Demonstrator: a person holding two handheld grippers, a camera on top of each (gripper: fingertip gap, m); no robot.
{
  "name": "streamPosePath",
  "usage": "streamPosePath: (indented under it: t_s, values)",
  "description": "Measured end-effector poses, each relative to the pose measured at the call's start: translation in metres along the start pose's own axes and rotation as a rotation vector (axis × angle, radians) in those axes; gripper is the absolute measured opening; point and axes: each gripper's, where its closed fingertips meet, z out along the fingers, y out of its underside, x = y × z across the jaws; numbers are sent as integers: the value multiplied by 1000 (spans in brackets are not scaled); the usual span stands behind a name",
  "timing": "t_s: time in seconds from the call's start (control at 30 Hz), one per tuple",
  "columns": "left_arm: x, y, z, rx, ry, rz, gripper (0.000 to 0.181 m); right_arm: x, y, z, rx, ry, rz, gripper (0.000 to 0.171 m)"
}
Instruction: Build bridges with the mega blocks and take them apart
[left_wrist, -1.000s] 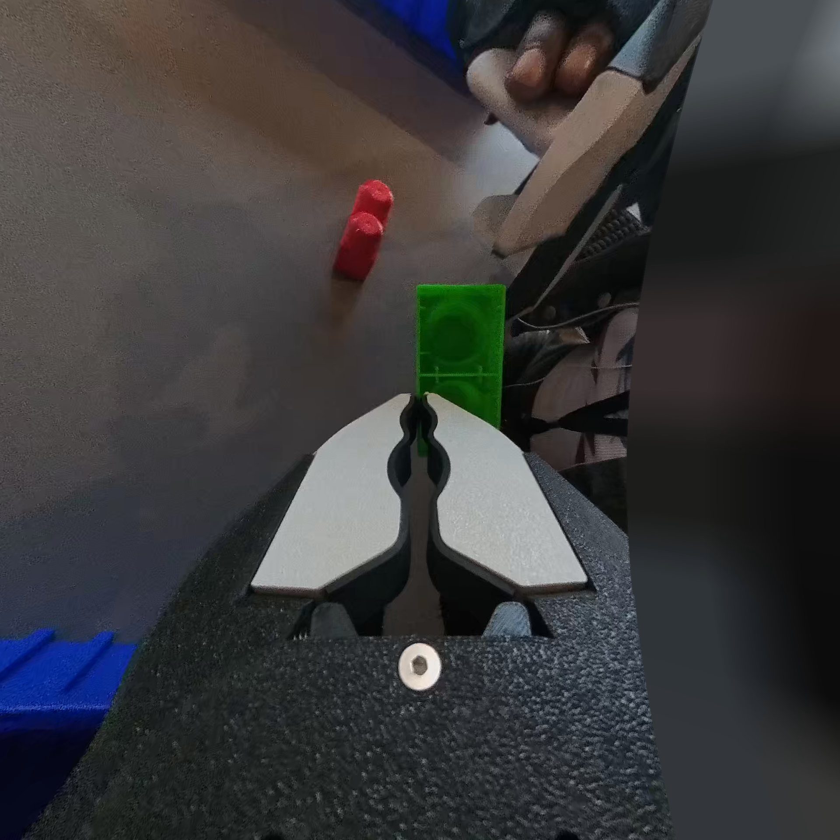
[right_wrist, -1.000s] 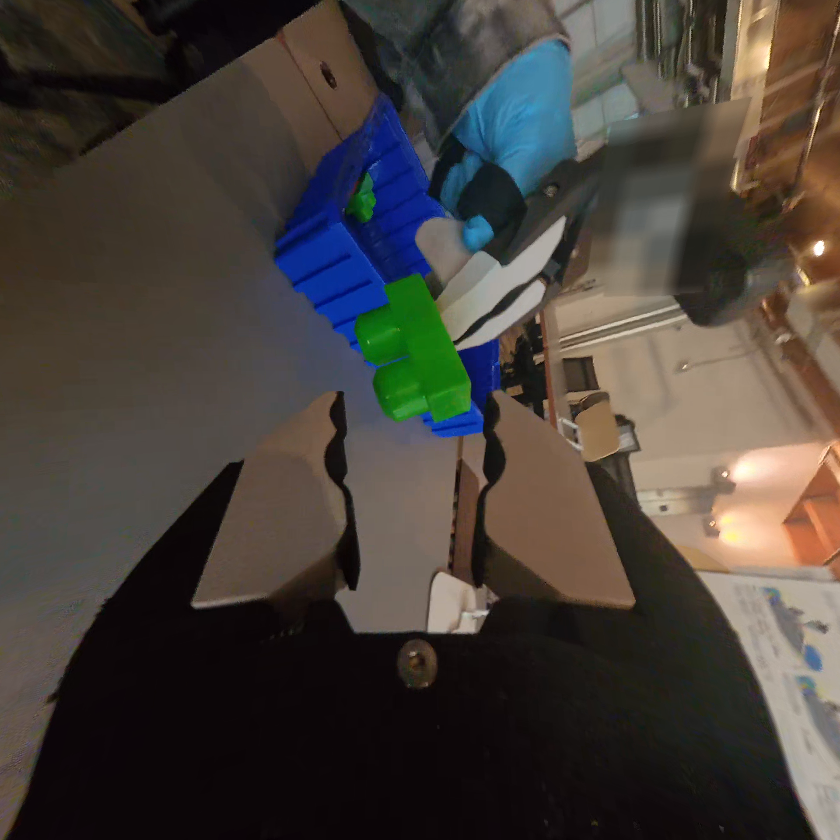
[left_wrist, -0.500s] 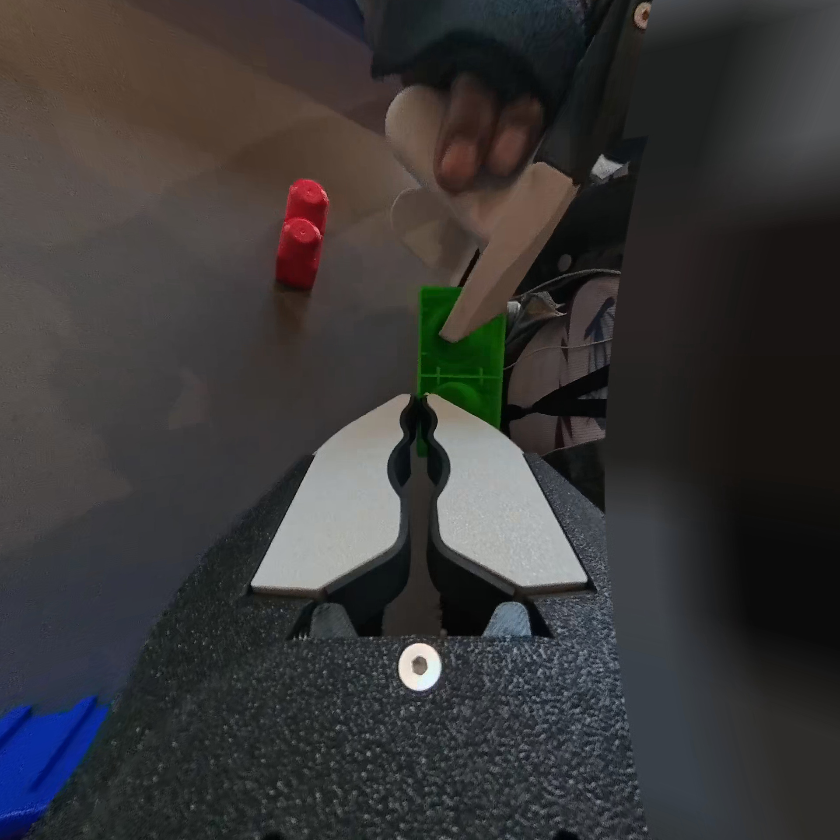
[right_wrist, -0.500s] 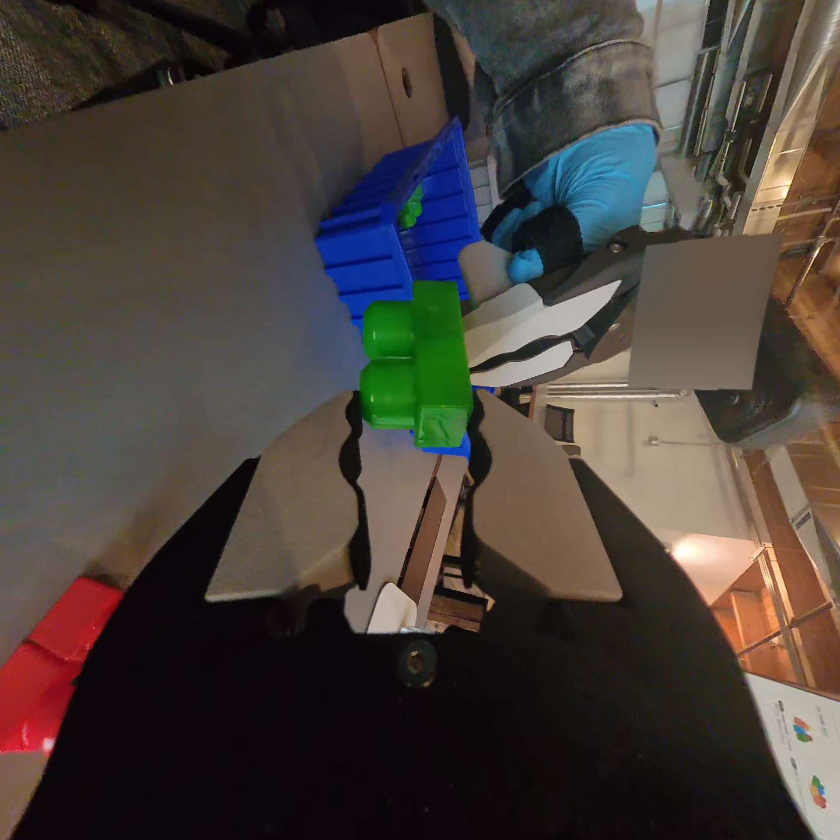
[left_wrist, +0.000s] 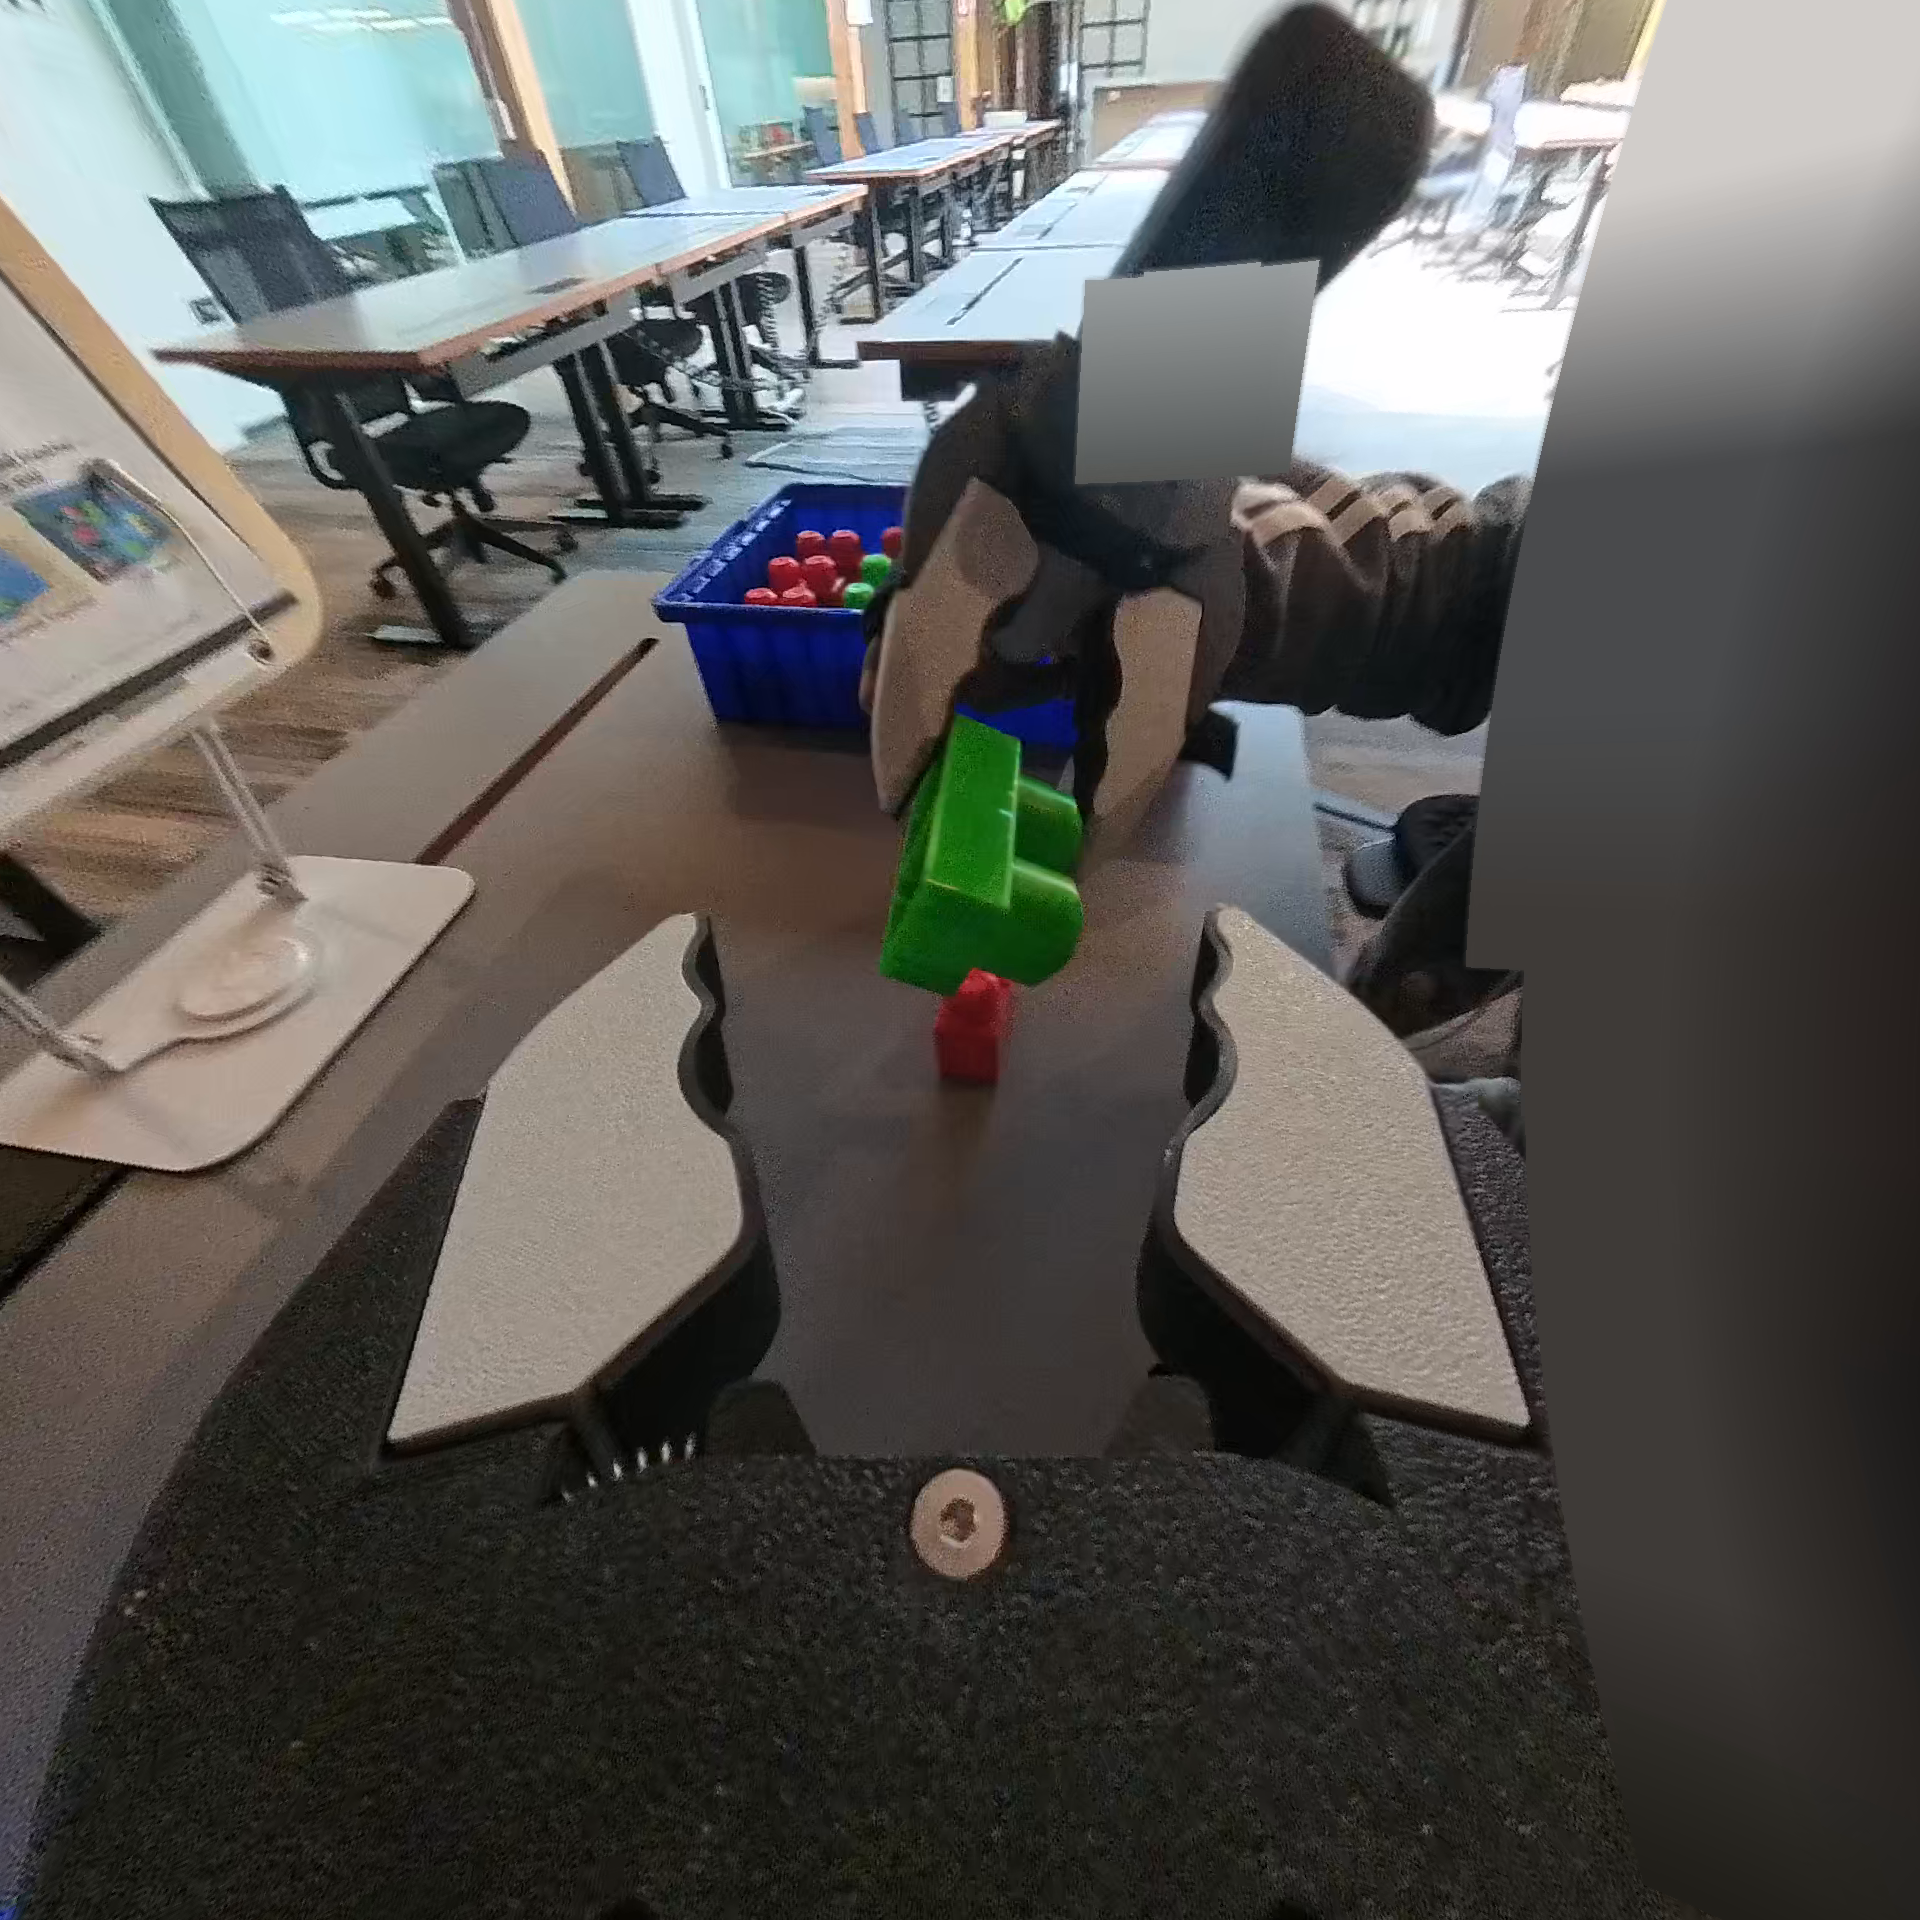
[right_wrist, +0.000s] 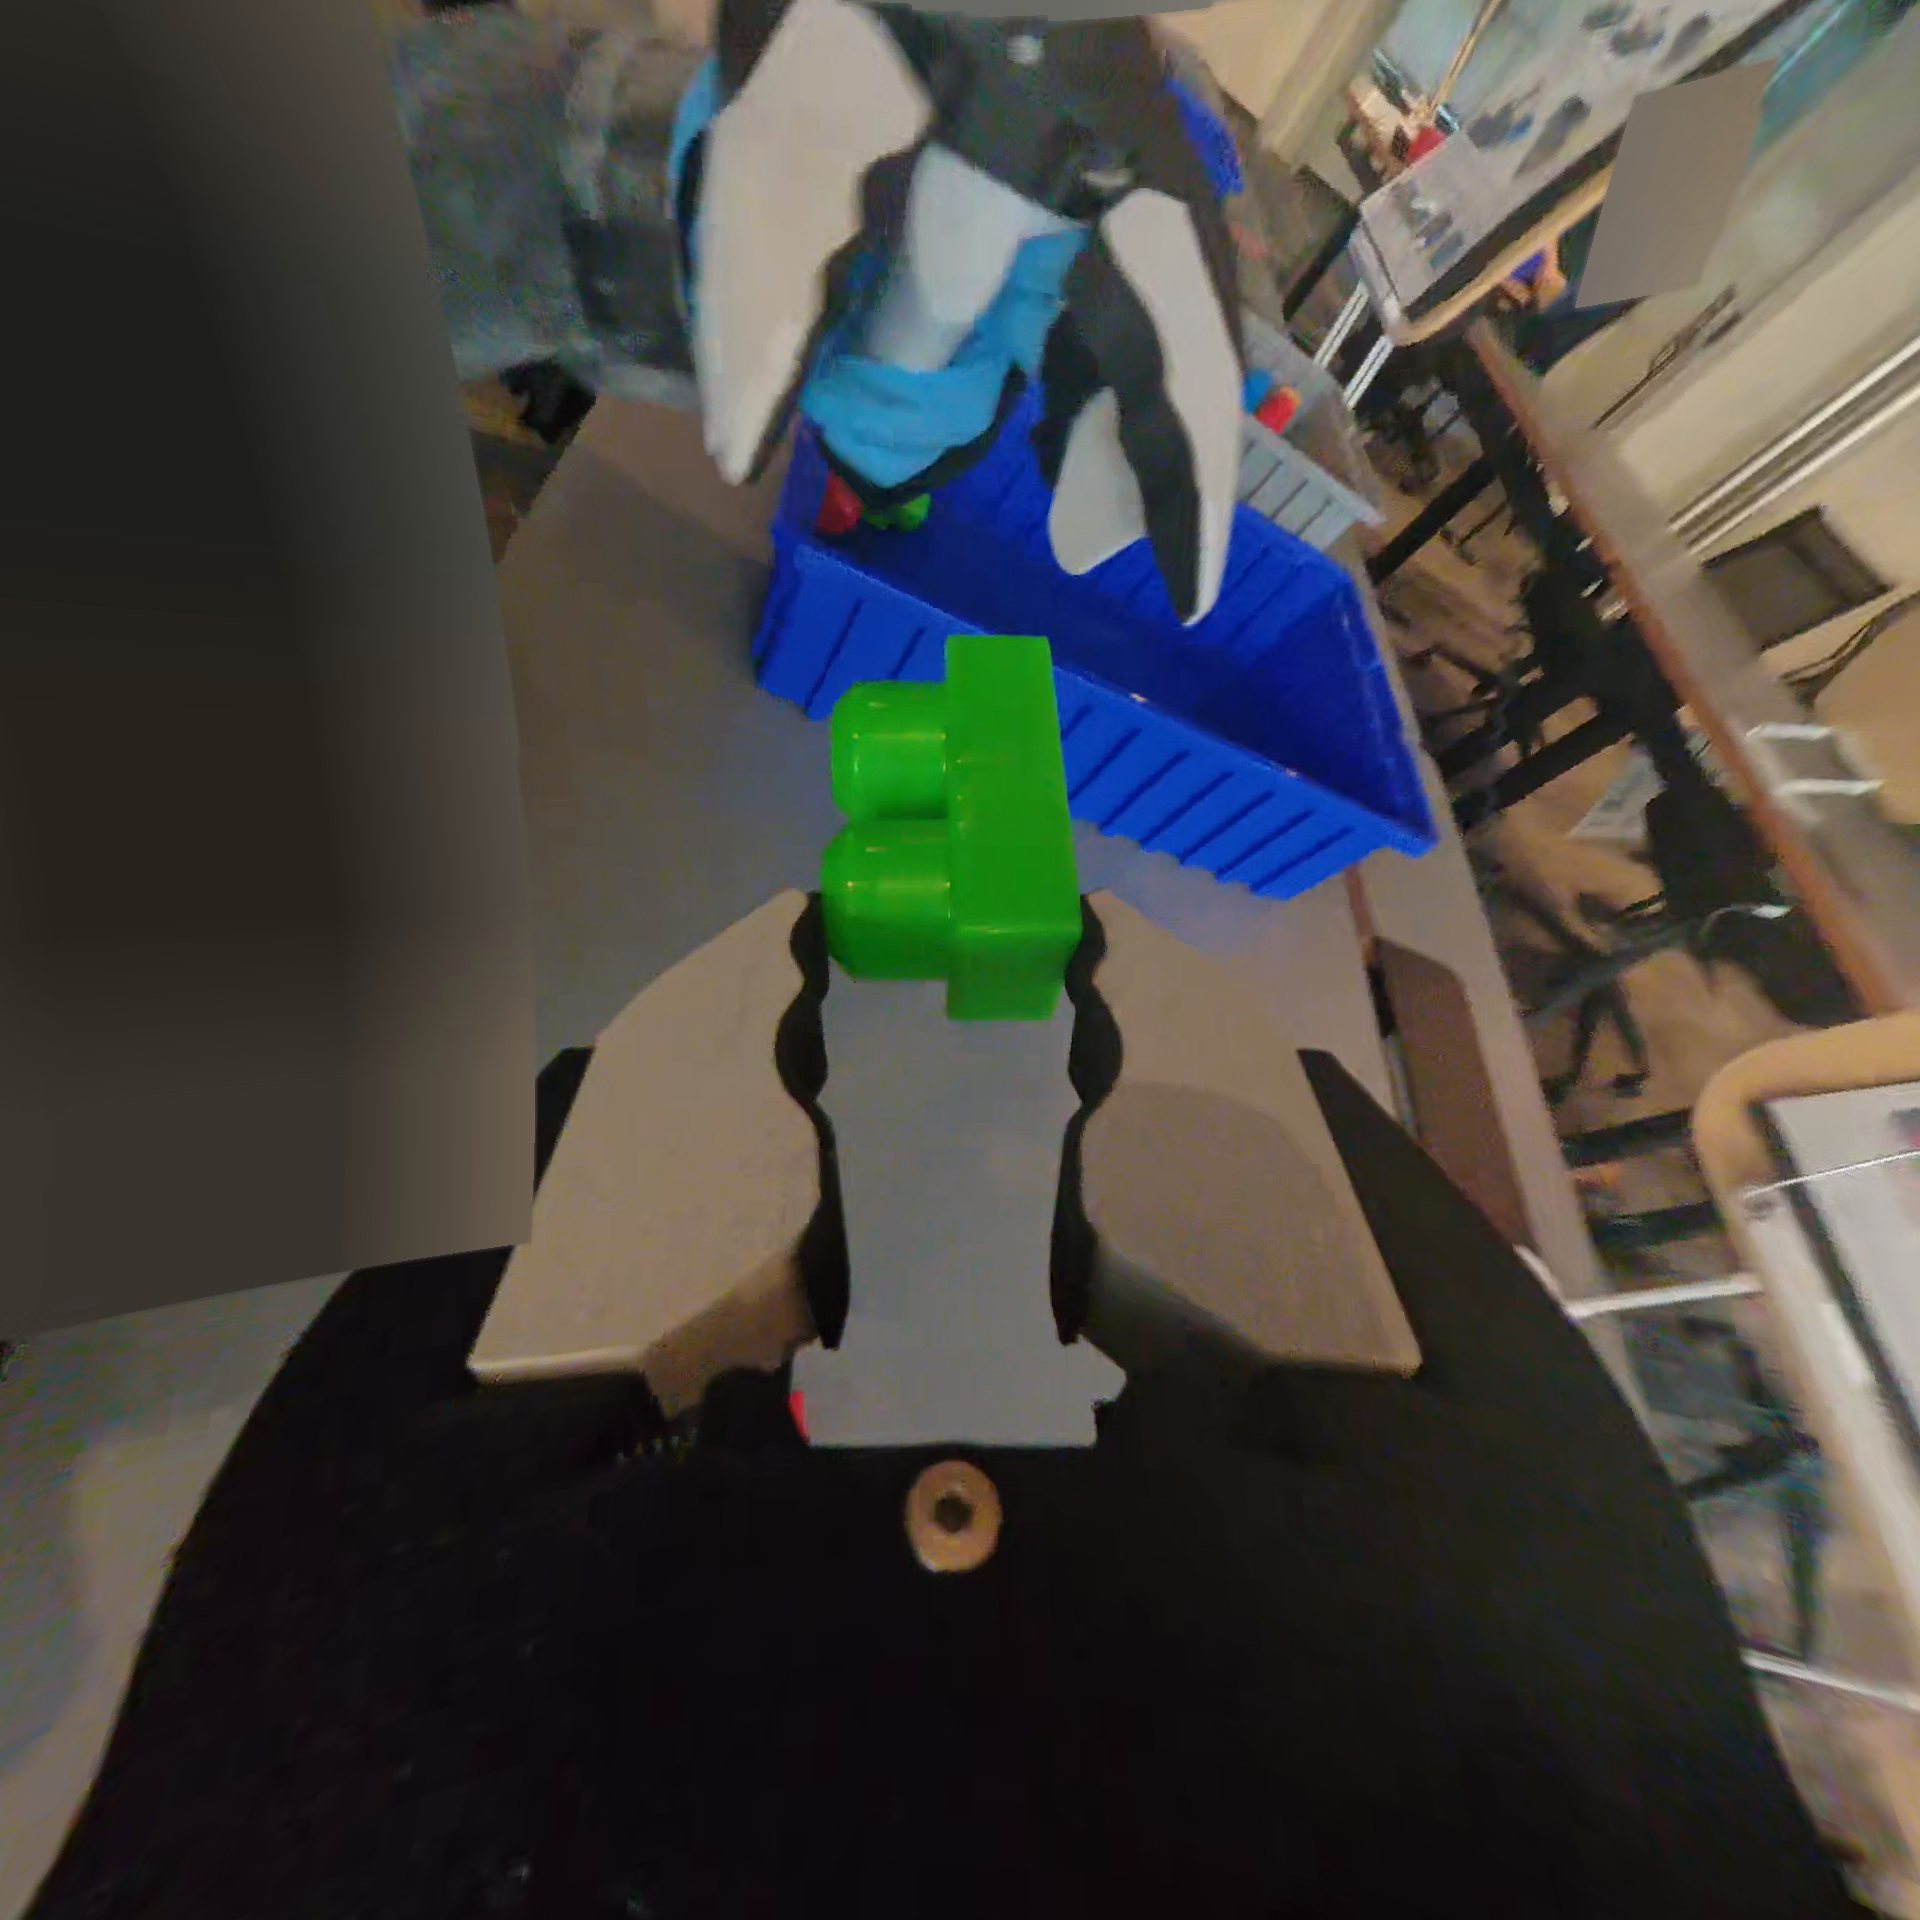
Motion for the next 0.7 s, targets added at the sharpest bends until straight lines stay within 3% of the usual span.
streamPosePath:
  t_s: [0.17,0.7]
  values:
    - [5,20,24,-45,-81,139,84,-1,-4,1,47,-50,116,44]
    - [11,33,40,-32,4,108,45,-10,5,8,25,-123,180,44]
